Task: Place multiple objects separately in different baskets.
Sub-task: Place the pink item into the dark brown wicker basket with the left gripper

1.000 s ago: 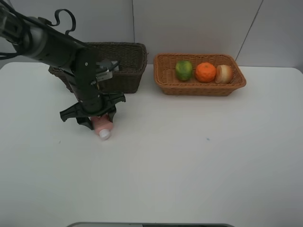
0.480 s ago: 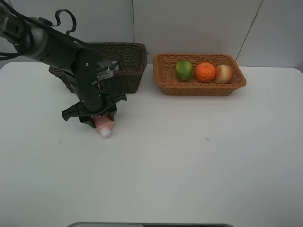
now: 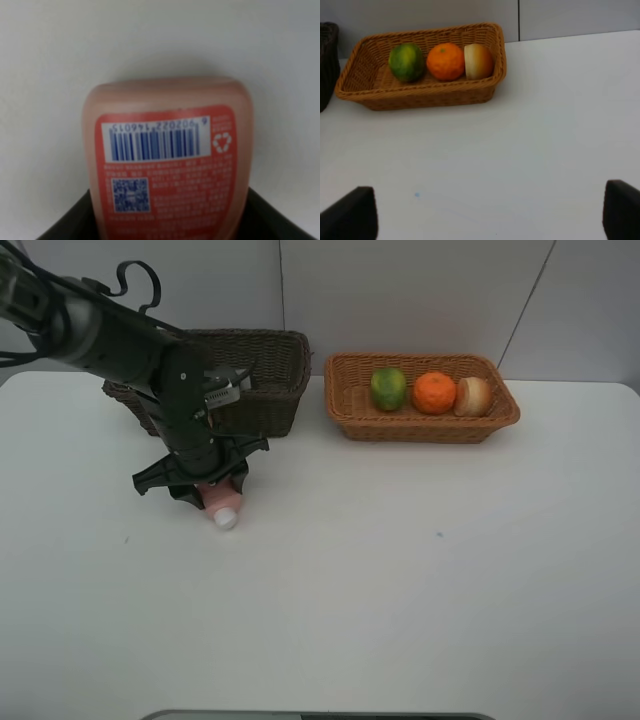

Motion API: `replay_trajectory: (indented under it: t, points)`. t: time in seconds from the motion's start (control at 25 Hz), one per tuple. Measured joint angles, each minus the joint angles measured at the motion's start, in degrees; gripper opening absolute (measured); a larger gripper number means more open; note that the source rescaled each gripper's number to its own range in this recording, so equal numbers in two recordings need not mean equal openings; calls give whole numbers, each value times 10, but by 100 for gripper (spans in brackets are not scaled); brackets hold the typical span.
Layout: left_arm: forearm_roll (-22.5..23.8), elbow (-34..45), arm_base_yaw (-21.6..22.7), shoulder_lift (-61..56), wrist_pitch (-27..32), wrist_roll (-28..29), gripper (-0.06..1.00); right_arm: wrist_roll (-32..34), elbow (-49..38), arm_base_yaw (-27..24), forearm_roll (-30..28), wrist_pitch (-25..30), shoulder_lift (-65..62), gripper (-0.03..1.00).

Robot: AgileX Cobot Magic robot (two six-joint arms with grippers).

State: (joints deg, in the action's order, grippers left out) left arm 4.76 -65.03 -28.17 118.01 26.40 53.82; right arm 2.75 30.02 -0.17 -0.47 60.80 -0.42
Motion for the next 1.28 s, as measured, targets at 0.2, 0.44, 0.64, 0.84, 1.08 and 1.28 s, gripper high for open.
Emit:
replay_trajectory:
  t: [0.2,0.44,0.64,0.84,1.08,1.28]
  points:
    - [-2,0,0,-57,-4,-66,62,0,0,0,0,0,0,100]
    - [1,0,0,-135,-29,-194,62,0,0,0,0,0,0,100]
    - [13,0,2,-158,-107,-253,62,0,0,0,0,0,0,100]
    - [51,1,5,-158,-212,-333,62,0,0,0,0,0,0,100]
    - [60,1,33,-158,-331,-441,62,0,0,0,0,0,0,100]
    - [43,1,63,-151,-439,-516,62,0,0,0,0,0,0,100]
